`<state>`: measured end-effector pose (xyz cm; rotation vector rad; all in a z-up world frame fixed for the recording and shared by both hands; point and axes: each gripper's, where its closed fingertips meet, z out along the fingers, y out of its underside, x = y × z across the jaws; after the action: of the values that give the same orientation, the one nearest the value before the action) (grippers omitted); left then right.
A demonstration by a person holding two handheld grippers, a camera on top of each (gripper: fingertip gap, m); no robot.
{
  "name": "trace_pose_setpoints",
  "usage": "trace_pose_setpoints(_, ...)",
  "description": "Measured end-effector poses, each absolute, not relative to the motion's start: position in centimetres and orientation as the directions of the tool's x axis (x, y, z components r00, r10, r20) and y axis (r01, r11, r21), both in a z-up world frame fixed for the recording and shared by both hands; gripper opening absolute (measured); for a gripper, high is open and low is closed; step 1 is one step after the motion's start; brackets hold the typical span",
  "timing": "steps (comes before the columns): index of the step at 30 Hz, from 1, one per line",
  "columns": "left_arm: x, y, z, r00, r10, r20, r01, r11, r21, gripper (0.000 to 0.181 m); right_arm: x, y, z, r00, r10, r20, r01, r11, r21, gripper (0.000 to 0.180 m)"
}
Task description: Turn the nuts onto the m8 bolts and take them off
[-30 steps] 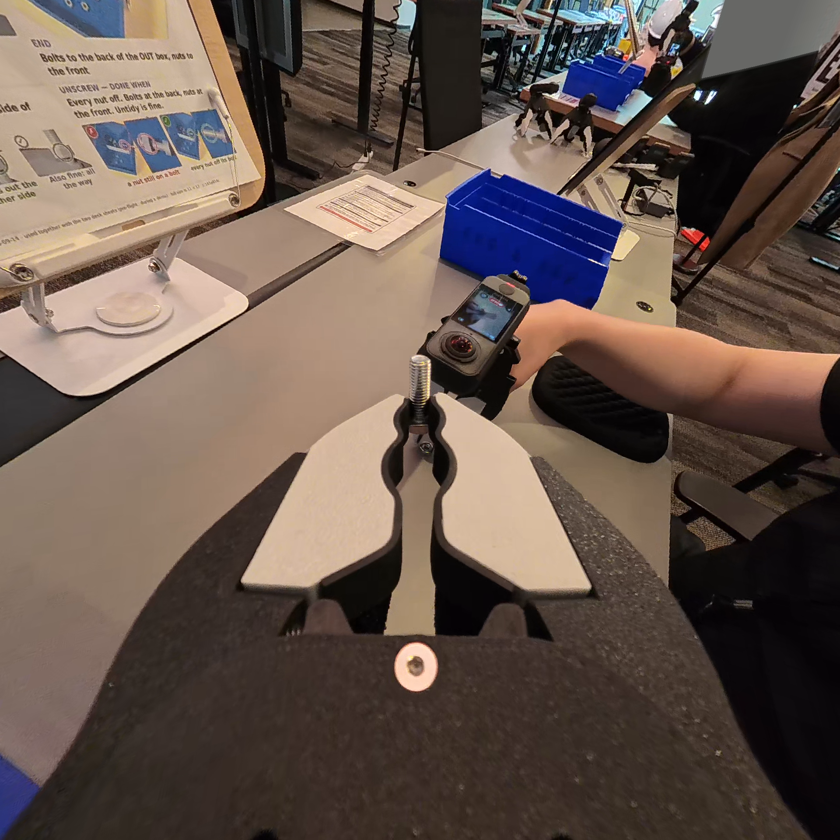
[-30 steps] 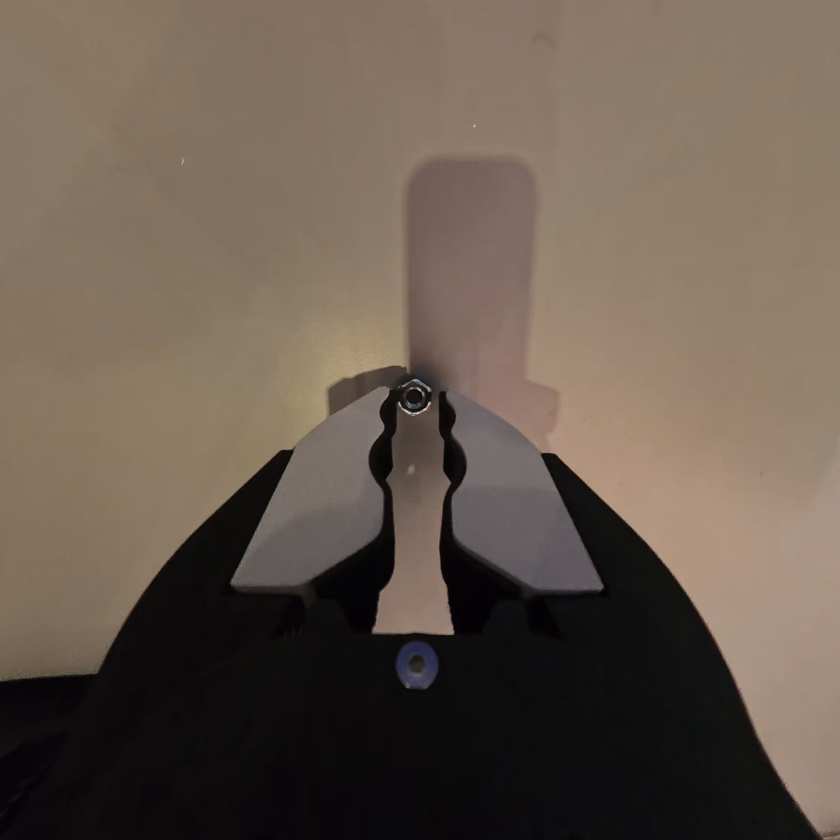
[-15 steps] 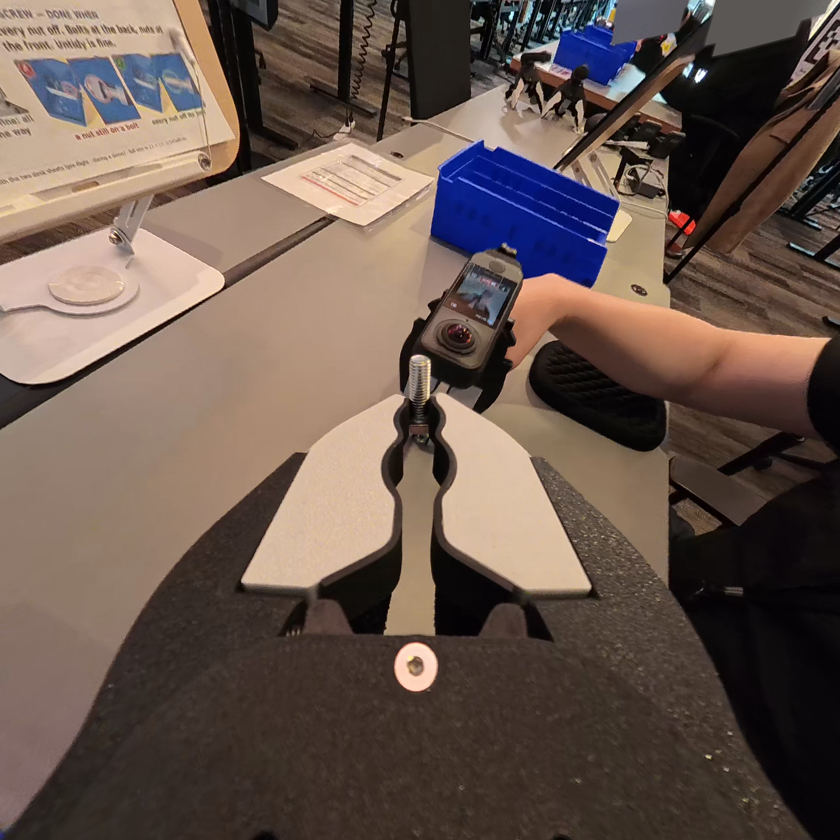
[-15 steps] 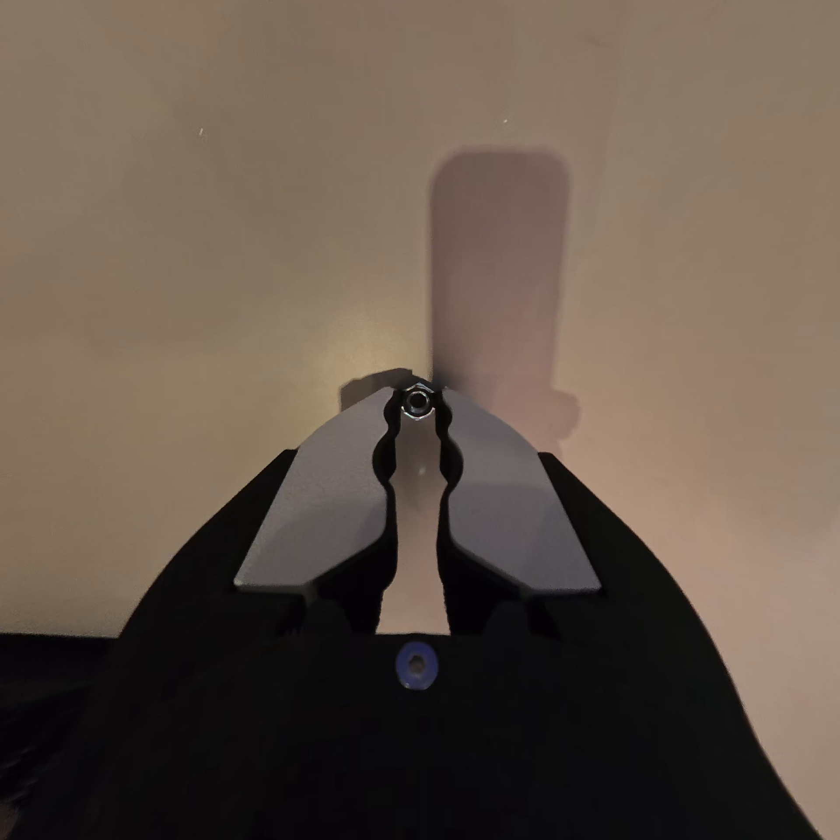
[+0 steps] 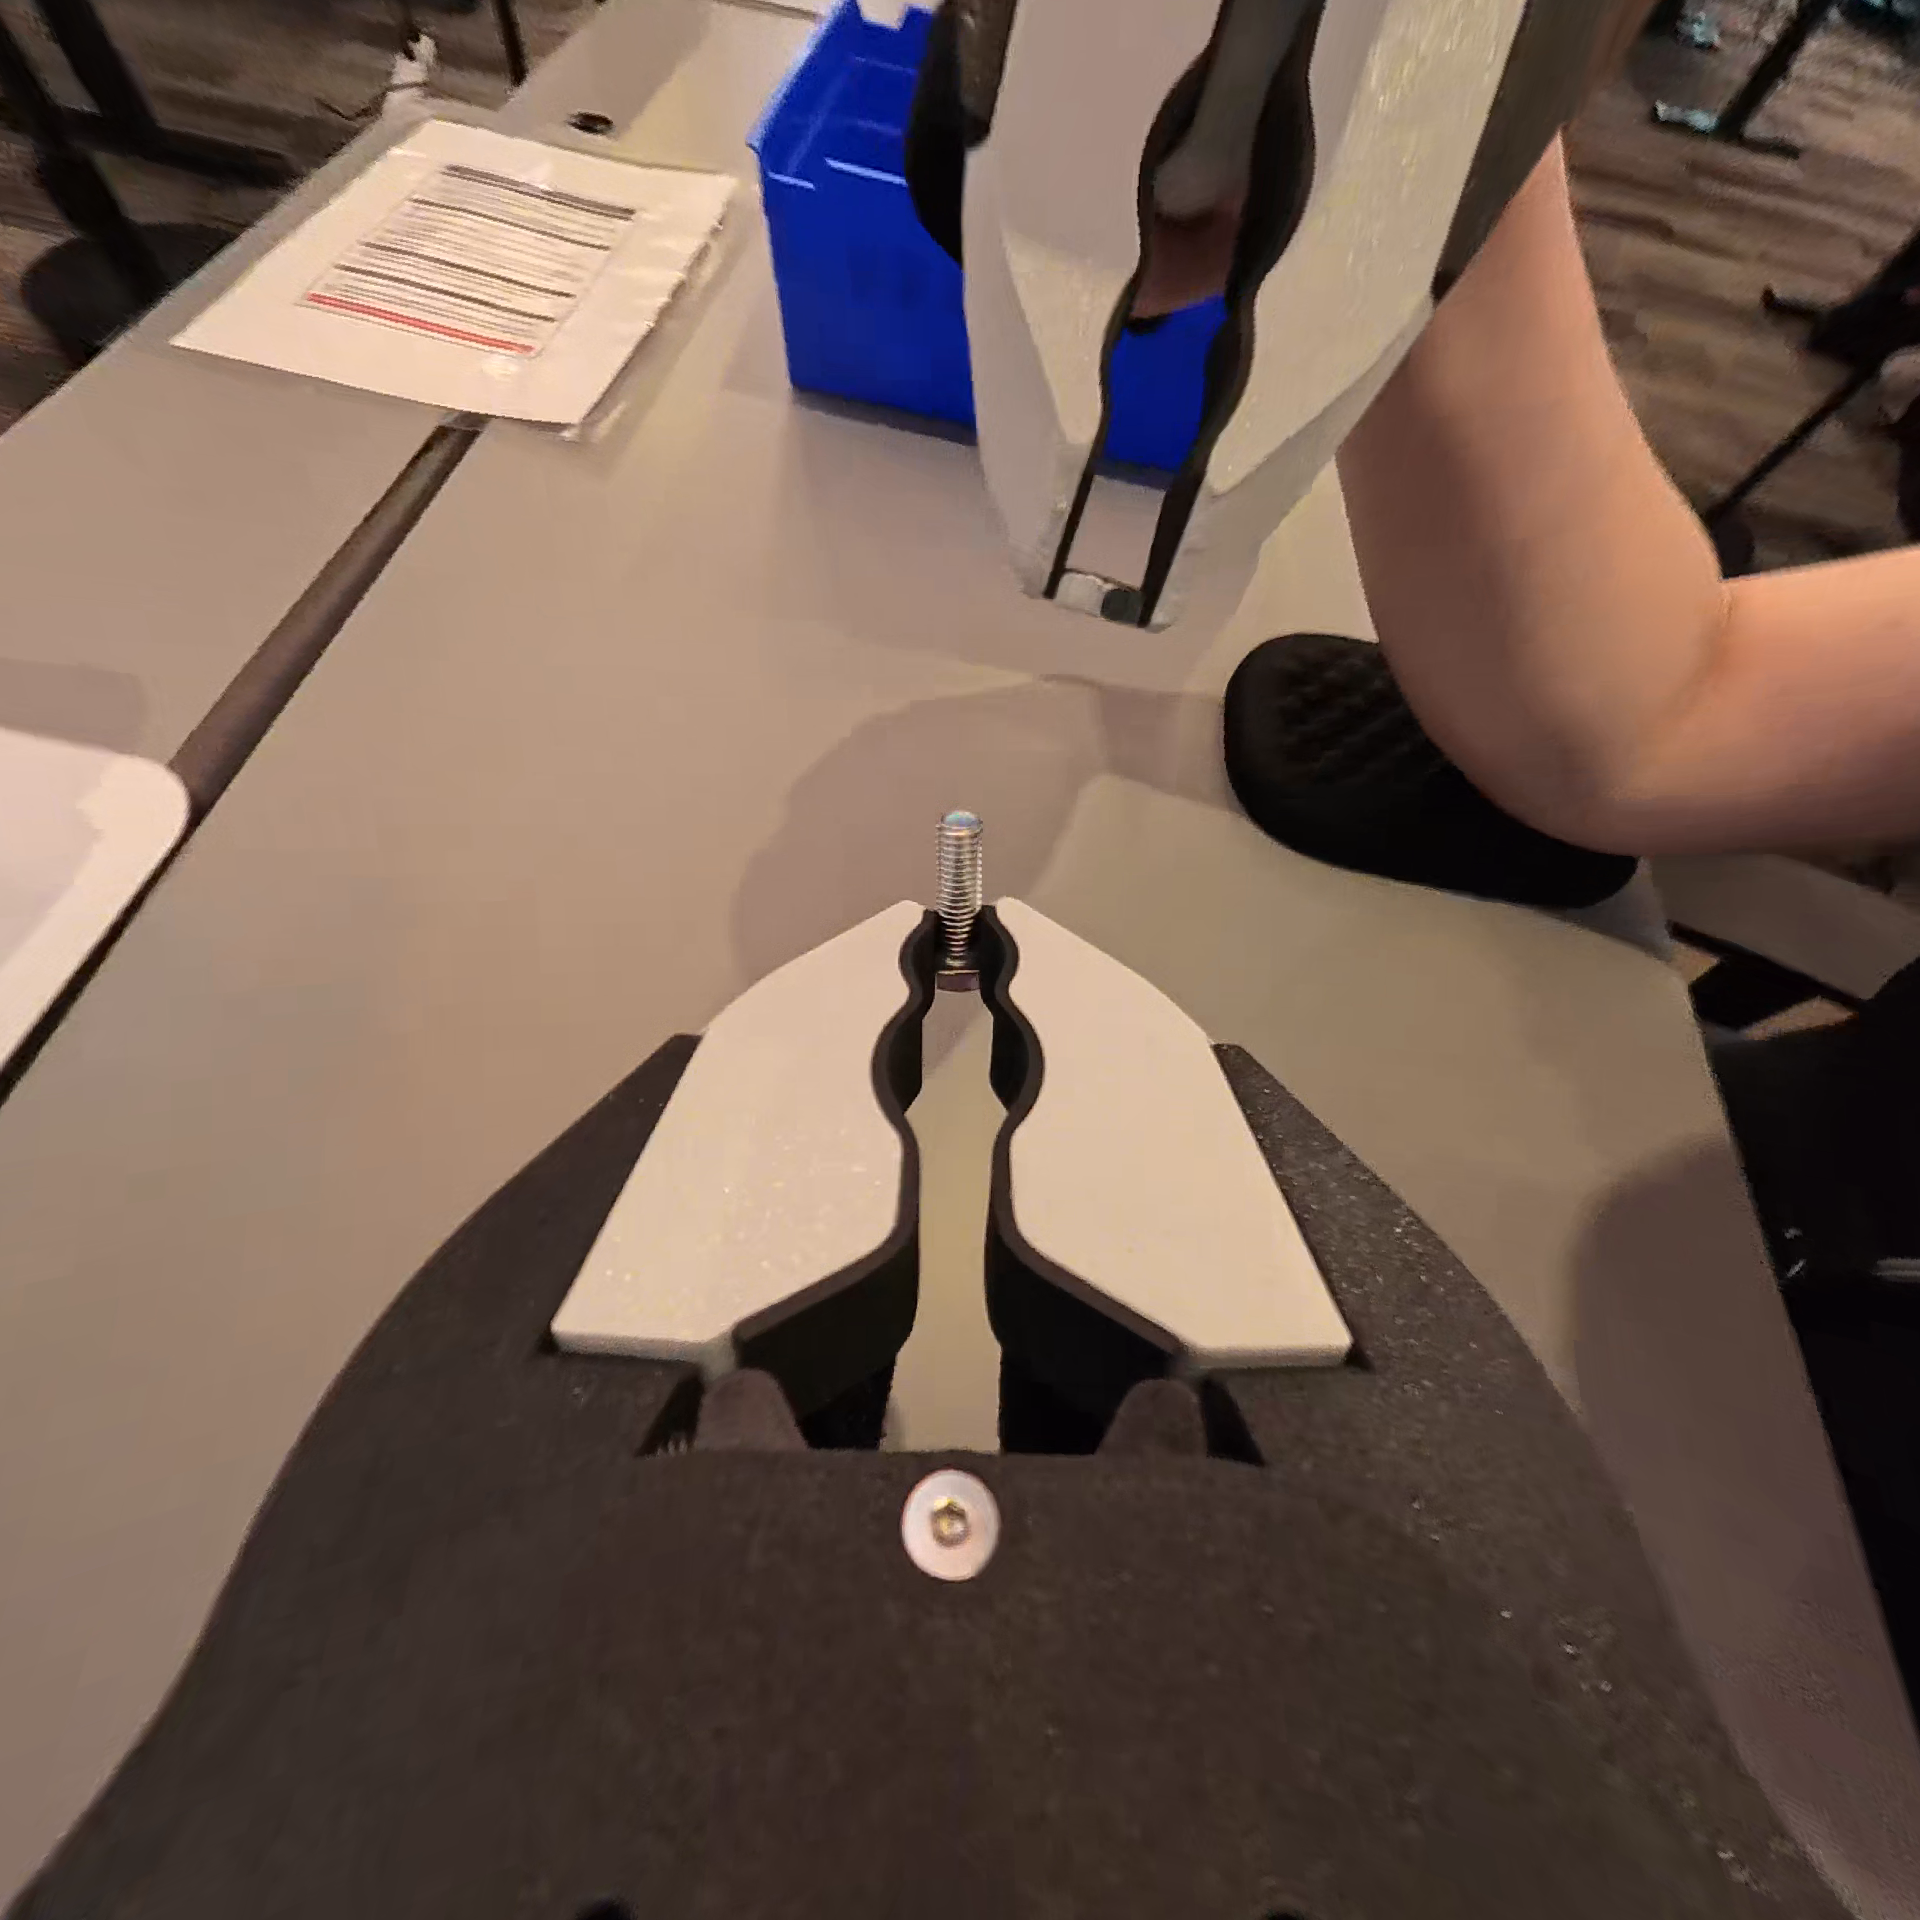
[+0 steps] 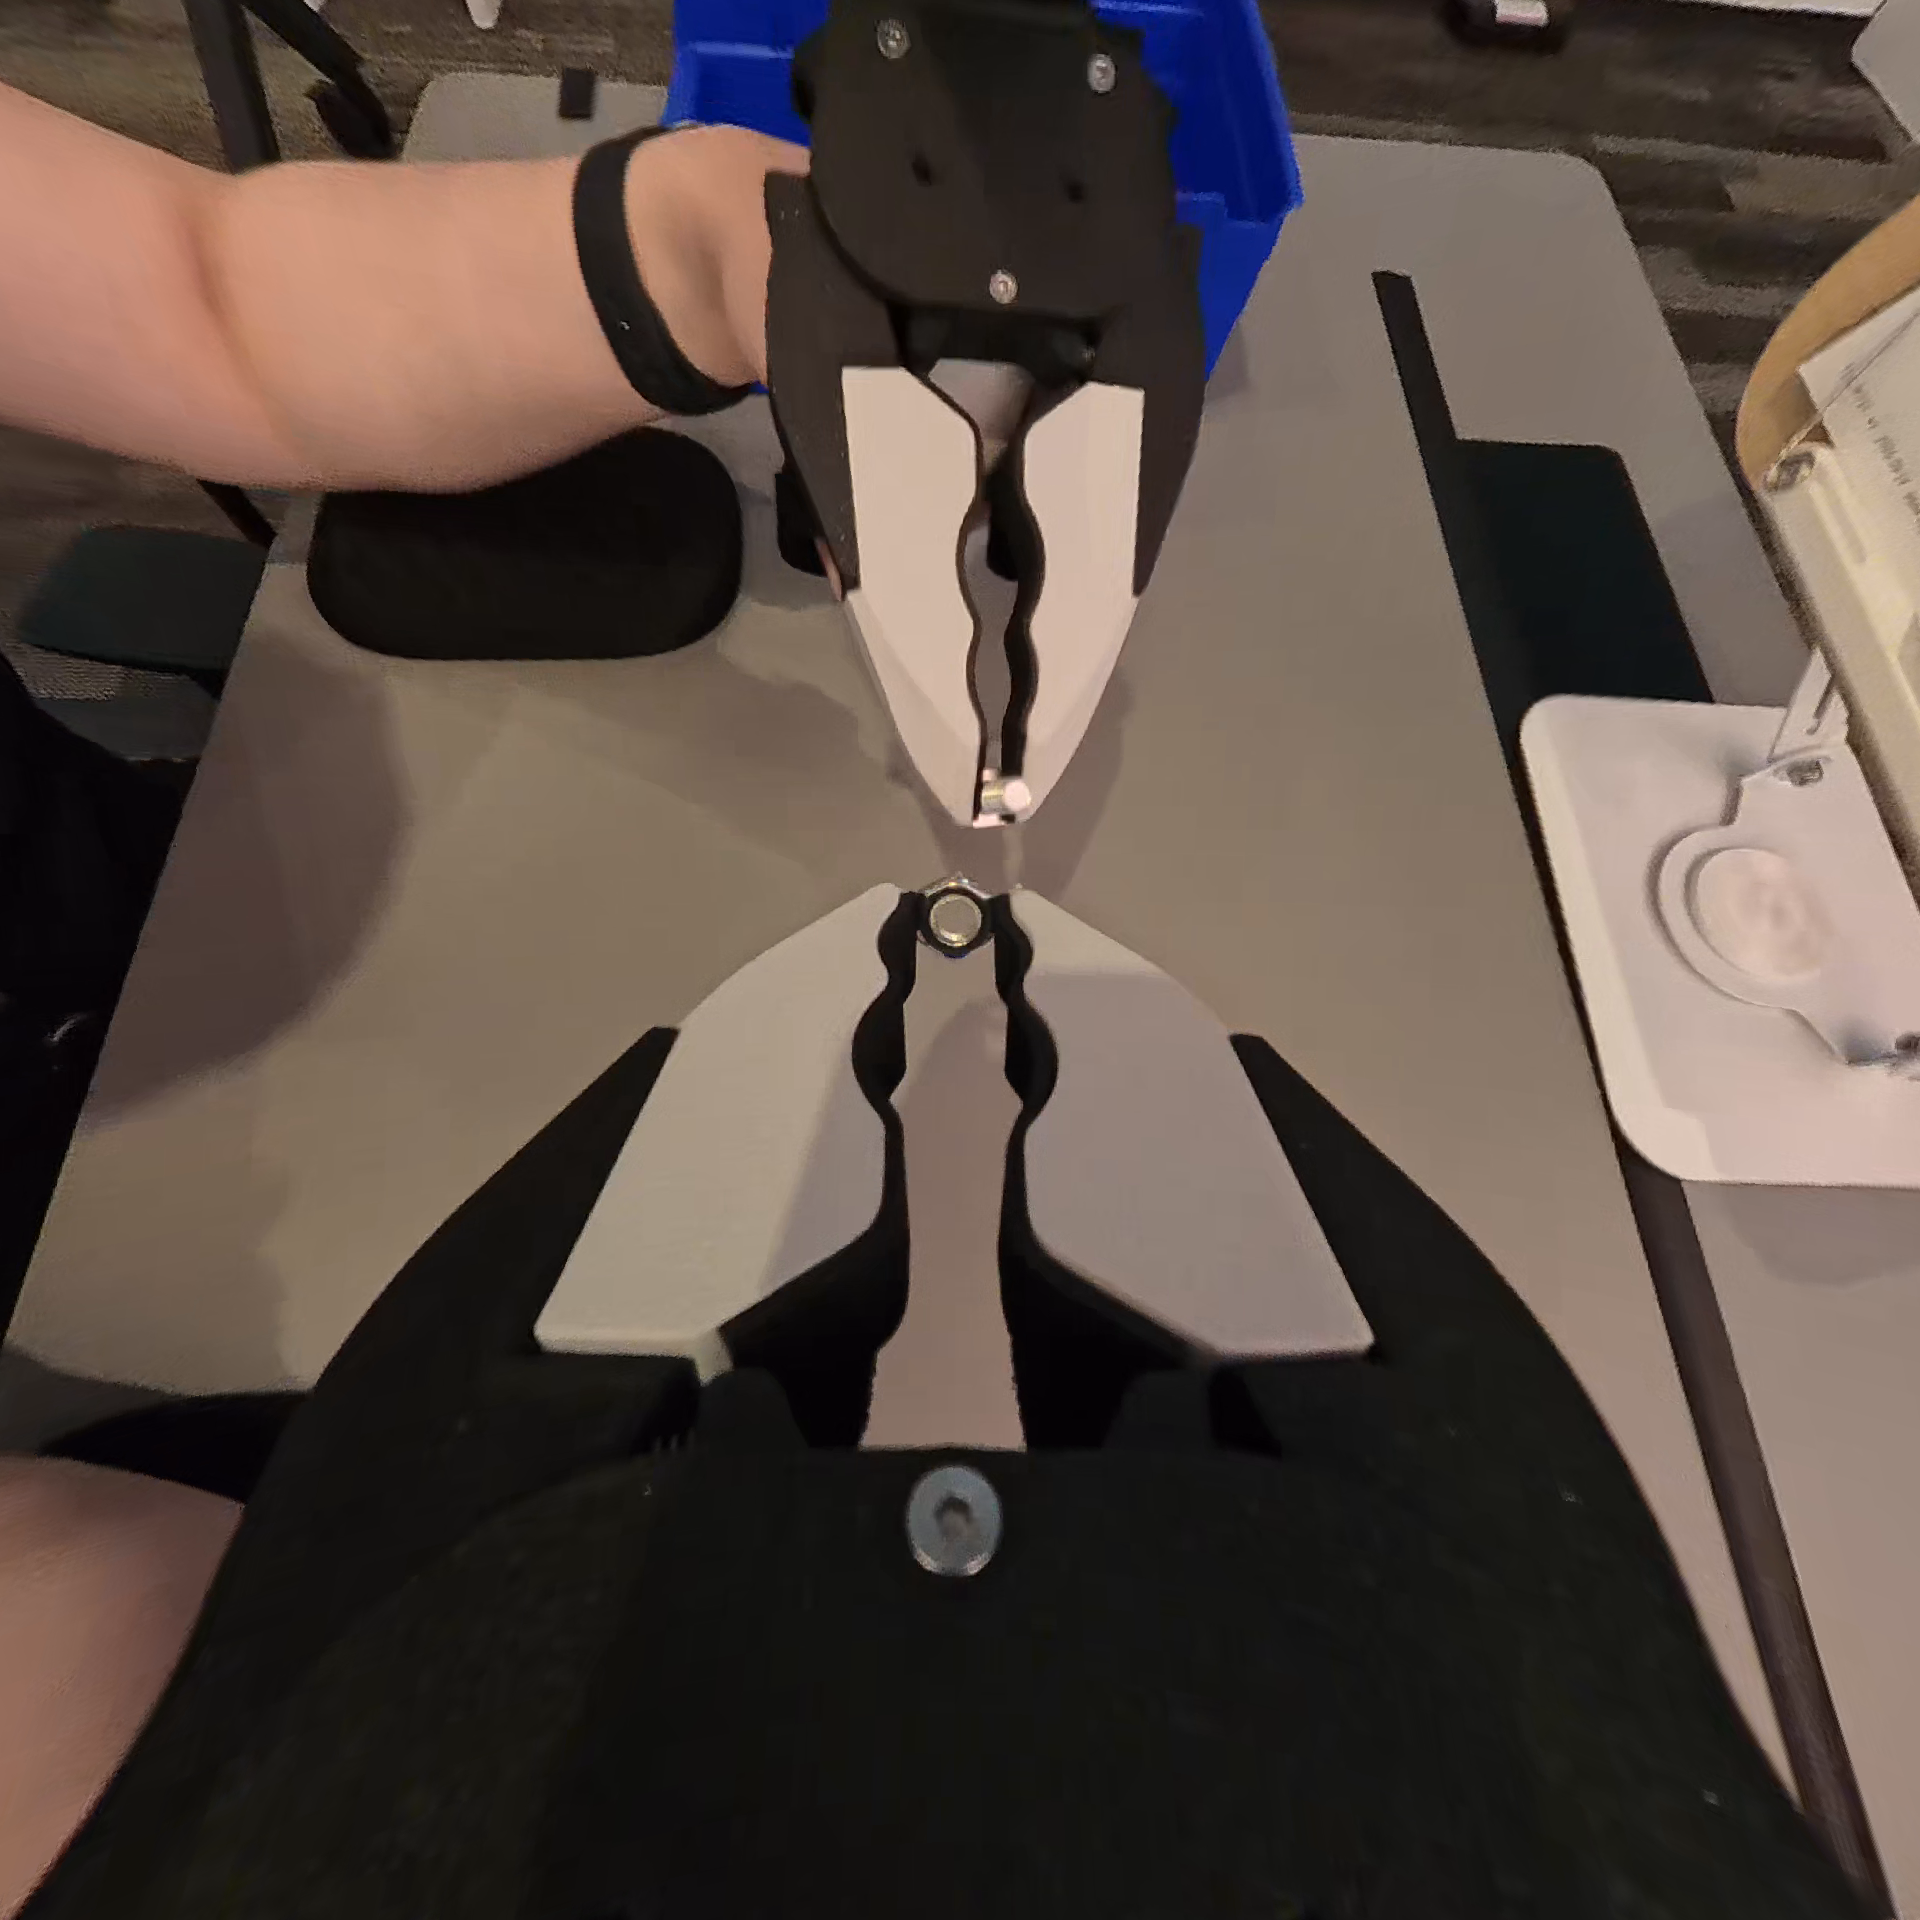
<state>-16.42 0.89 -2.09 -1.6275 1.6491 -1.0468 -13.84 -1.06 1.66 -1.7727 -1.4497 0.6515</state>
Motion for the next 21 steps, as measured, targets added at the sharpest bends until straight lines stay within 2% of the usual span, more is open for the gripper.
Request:
trace_pose_setpoints(4, -14.4, 1.4, -3.9, -0.118, -0.993, 0.012, -0.582, 0.059, -0.811, 0.007, -12.3, -0.6, -0.1, 0.267, 0.961, 0.076, 0.656, -0.123, -0.745, 0.014)
trace_pose_setpoints(10, -14.5, 2.1, -5.5, -0.137, -0.982, -0.129, -0.595, 0.186, -0.782, 0.007, -13.4, 0.1, -2.1, 0.216, 0.970, 0.113, 0.719, -0.079, -0.690, 0.014)
trace_pose_setpoints(21, -15.3, 1.7, -5.2, -0.168, -0.962, -0.215, -0.591, 0.273, -0.759, 0.007, -15.1, 1.0, -2.5, 0.171, 0.944, 0.283, 0.785, 0.043, -0.619, 0.014)
